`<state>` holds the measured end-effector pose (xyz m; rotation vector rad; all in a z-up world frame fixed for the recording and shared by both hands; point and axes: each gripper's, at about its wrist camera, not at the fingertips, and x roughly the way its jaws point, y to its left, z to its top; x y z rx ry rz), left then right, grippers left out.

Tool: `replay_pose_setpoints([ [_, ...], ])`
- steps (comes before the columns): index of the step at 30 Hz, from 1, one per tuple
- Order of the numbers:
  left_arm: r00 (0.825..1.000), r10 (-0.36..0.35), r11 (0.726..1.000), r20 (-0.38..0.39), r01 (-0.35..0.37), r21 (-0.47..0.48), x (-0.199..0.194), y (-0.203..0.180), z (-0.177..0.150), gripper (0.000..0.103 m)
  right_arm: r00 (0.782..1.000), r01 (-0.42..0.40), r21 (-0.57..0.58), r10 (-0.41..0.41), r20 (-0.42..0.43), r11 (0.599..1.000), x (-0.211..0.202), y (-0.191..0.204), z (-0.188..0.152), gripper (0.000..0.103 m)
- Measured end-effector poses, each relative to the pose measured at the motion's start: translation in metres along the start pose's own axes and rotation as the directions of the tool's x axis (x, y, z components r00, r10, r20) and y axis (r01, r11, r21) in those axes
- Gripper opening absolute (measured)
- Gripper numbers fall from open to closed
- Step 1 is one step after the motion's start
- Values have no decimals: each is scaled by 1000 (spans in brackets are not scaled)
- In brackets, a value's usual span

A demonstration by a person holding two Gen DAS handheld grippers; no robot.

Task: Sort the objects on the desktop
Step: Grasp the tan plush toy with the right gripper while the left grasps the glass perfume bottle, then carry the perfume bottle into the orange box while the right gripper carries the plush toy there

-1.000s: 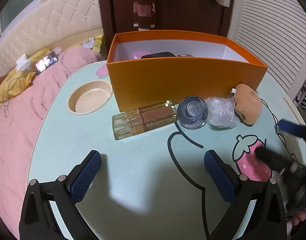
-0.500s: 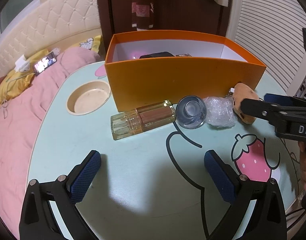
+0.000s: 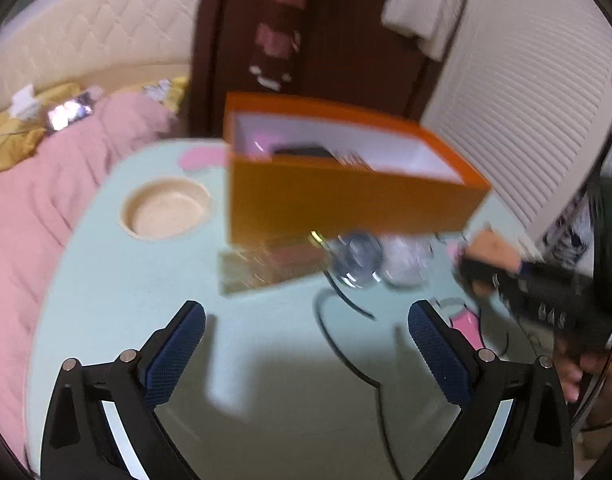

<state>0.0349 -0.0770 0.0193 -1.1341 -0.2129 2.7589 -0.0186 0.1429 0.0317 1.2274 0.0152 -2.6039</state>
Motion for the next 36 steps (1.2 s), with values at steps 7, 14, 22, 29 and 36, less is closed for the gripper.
replay_pose_setpoints([
  [7,998,55,995,-34,-52,87,12,16,32,84,999,-39,33,38,12,999,0,-11,-10,40],
  [14,991,-6,981,-132,31,192,40,10,44,77,997,-72,50,71,23,996,2,-17,-14,40],
  [22,986,-31,976,-161,65,209,33,-5,27,35,997,-79,56,77,27,995,3,-19,-17,40],
  [29,984,-67,974,-165,101,204,22,-20,16,16,997,-75,53,74,29,996,4,-17,-19,40],
  [36,984,-71,980,-161,99,174,11,-16,9,16,996,-87,63,84,39,994,0,-17,-17,40],
])
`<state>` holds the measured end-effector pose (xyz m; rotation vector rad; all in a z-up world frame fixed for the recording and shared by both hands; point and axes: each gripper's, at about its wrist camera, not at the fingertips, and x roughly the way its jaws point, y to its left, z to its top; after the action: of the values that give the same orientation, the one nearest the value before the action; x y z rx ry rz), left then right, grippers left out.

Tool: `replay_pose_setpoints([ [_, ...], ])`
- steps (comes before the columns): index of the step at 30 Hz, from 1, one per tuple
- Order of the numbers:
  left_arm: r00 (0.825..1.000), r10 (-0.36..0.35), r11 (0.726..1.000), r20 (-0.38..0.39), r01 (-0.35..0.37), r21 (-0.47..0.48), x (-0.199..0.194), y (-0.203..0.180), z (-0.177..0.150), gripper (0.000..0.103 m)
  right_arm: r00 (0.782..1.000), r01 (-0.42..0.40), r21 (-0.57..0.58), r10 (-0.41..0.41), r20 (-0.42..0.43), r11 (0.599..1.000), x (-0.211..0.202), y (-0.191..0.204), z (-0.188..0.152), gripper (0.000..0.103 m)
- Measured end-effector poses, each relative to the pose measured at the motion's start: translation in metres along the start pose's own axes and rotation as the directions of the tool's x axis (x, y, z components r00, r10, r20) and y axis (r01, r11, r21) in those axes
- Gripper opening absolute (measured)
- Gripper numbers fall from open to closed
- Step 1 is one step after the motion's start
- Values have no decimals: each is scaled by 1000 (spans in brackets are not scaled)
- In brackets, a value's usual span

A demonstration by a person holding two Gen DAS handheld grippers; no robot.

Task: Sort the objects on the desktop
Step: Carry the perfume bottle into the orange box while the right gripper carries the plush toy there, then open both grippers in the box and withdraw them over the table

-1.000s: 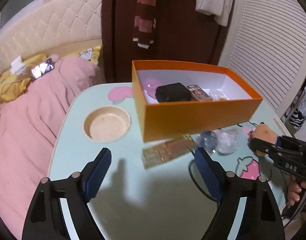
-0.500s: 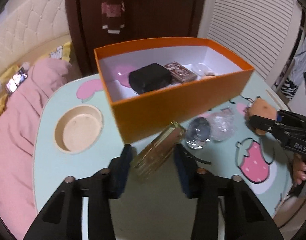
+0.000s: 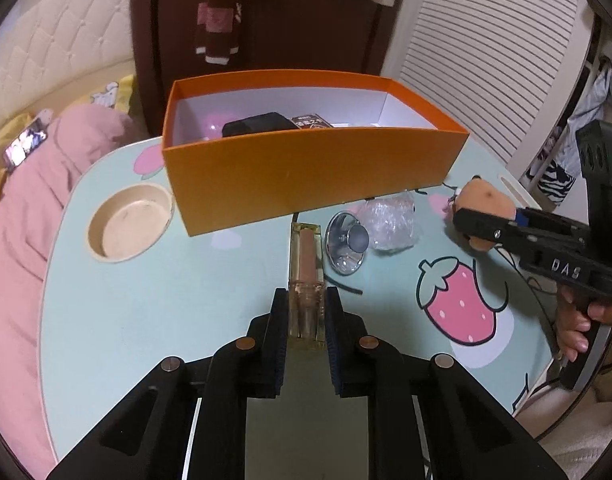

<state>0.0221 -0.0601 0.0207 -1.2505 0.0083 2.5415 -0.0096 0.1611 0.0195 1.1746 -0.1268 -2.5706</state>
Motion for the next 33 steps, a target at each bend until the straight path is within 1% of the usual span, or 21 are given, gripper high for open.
replay_pose_setpoints([
  [4,998,-5,999,66,8,-43,-28,8,2,16,1000,-2,-3,2,16,1000,-6,3,3,40],
  [8,989,-10,1000,145,14,-28,-57,9,20,16,999,-13,-23,14,50,1000,-19,10,13,40],
  [12,980,0,1000,199,-1,1,-60,13,52,16,995,-28,-55,33,92,998,-27,19,30,40],
  [15,976,5,1000,216,-8,12,-48,19,78,16,992,-25,-81,35,120,996,-25,27,49,40],
  [19,980,5,1000,201,-9,17,-19,27,108,16,991,-37,-82,47,123,996,-7,31,76,40],
  [23,987,7,1000,159,-12,25,9,26,122,16,993,-37,-87,47,110,996,15,35,100,40],
  [27,992,5,1000,129,-7,14,27,29,125,16,995,-31,-80,38,89,996,40,36,114,40],
  [33,996,10,1000,93,-10,-7,46,34,124,16,998,-33,-42,35,48,999,68,30,123,40],
])
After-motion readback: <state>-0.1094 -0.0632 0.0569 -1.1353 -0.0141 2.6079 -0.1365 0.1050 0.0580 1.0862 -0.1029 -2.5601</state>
